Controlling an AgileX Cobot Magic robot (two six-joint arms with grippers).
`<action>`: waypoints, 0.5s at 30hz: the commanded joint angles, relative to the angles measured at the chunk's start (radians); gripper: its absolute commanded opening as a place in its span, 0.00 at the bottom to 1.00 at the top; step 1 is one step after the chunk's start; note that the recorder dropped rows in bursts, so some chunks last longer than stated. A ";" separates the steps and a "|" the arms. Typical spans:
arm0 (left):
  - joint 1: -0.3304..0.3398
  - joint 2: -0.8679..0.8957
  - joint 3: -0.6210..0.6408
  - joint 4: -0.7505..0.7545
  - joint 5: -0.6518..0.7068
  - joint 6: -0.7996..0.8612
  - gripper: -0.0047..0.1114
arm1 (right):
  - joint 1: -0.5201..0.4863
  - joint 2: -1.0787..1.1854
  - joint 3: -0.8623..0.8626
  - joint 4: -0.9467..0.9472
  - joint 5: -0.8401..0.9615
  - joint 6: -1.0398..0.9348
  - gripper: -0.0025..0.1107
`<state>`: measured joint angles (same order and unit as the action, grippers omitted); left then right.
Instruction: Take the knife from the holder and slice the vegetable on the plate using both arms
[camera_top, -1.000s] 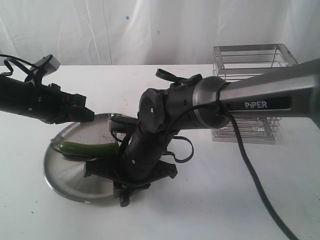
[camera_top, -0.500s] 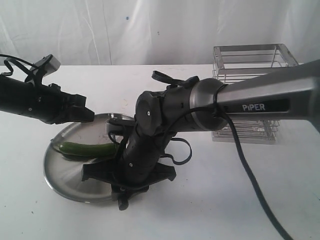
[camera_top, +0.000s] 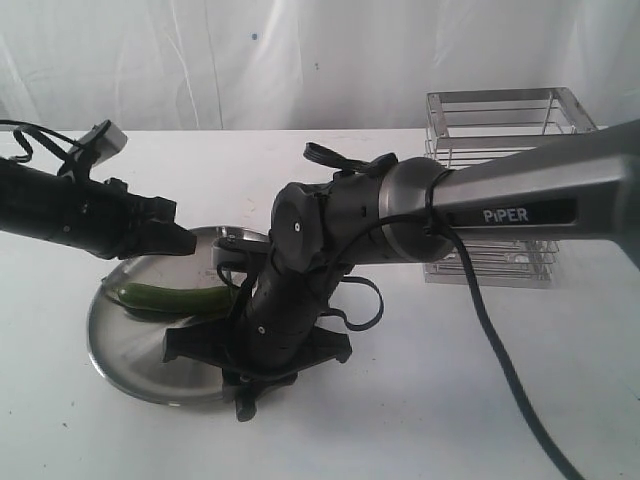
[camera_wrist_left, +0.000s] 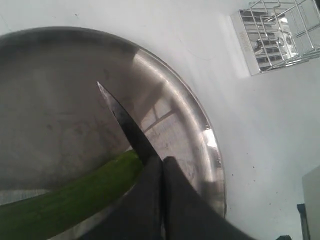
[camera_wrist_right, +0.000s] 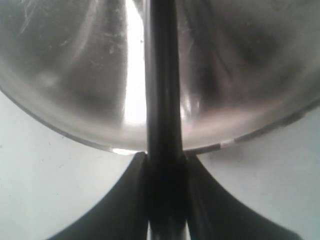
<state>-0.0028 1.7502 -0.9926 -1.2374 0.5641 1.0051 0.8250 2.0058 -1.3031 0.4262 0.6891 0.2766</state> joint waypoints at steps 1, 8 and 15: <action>-0.011 0.053 0.031 -0.217 0.087 0.131 0.04 | 0.000 0.002 -0.002 0.003 0.000 -0.002 0.02; -0.011 0.058 0.031 -0.363 0.105 0.233 0.04 | 0.000 0.002 -0.002 0.003 0.002 -0.002 0.02; -0.011 0.128 0.031 -0.396 0.109 0.253 0.04 | 0.000 0.002 -0.002 0.003 0.002 -0.002 0.02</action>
<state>-0.0117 1.8491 -0.9668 -1.6030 0.6582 1.2369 0.8250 2.0058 -1.3031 0.4302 0.6891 0.2766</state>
